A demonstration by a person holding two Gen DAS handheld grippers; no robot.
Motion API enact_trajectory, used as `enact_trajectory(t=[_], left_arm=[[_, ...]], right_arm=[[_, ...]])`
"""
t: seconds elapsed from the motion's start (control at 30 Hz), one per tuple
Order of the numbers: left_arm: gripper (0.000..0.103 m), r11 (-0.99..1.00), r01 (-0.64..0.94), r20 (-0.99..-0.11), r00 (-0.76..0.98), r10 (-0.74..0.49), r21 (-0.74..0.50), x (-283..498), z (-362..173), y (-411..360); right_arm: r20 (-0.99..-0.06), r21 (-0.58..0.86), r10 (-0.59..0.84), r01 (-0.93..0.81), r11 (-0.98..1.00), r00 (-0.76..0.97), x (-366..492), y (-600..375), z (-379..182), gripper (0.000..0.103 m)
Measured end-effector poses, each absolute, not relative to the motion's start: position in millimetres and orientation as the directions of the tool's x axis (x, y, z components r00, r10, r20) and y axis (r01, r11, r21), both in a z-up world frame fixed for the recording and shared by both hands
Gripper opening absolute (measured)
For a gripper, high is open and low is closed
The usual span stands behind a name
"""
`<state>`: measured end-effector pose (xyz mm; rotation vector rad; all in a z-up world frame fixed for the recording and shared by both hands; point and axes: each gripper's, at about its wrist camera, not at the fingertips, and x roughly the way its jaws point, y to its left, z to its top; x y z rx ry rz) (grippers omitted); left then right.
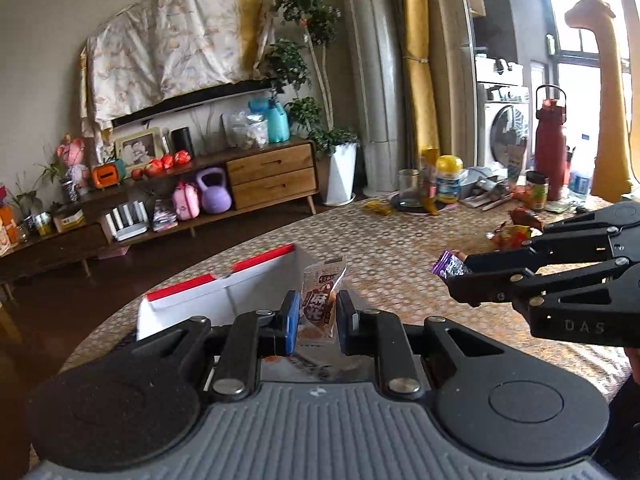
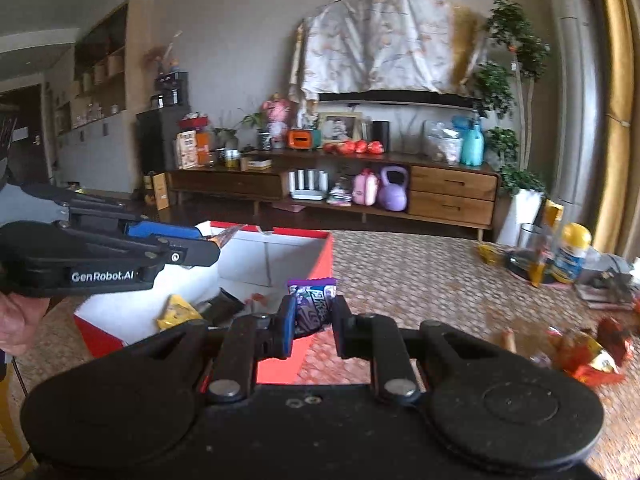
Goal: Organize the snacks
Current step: 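Carry both candies into the white box and open both grippers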
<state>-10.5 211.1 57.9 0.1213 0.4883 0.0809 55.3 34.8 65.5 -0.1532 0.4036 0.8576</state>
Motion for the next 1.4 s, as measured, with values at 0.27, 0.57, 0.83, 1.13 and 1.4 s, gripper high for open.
enact_trajectory(t=[0.27, 0.57, 0.83, 1.13, 1.4], left_arm=[[0.019, 0.985, -0.077, -0.520, 0.841, 0.148, 0.157, 4.9, 55.3, 257.9], [0.019, 0.983, -0.087, -0.600, 0.782, 0.168, 0.161, 40.2, 34.9, 293.6], [0.019, 0.989, -0.088, -0.669, 0.729, 0.143, 0.116, 73.4, 14.5, 317.3], [0.019, 0.994, -0.091, -0.720, 0.685, 0.112, 0.068, 98.4, -0.3, 332.3], [0.019, 0.995, -0.083, -0.733, 0.672, 0.103, 0.064, 103.6, -5.6, 332.8]], right_arm=[[-0.433, -0.016, 0.728, -0.813, 0.582, 0.531, 60.1, 75.4, 71.7, 0.017], [-0.506, -0.016, 0.720, -0.840, 0.542, 0.474, 85.5, 121.1, 68.1, 0.017], [-0.577, -0.049, 0.684, -0.855, 0.516, 0.446, 108.6, 161.8, 56.5, 0.017], [-0.661, -0.016, 0.631, -0.848, 0.530, 0.406, 143.6, 193.5, 40.5, 0.017], [-0.683, -0.007, 0.616, -0.846, 0.533, 0.393, 151.4, 200.2, 31.5, 0.017]])
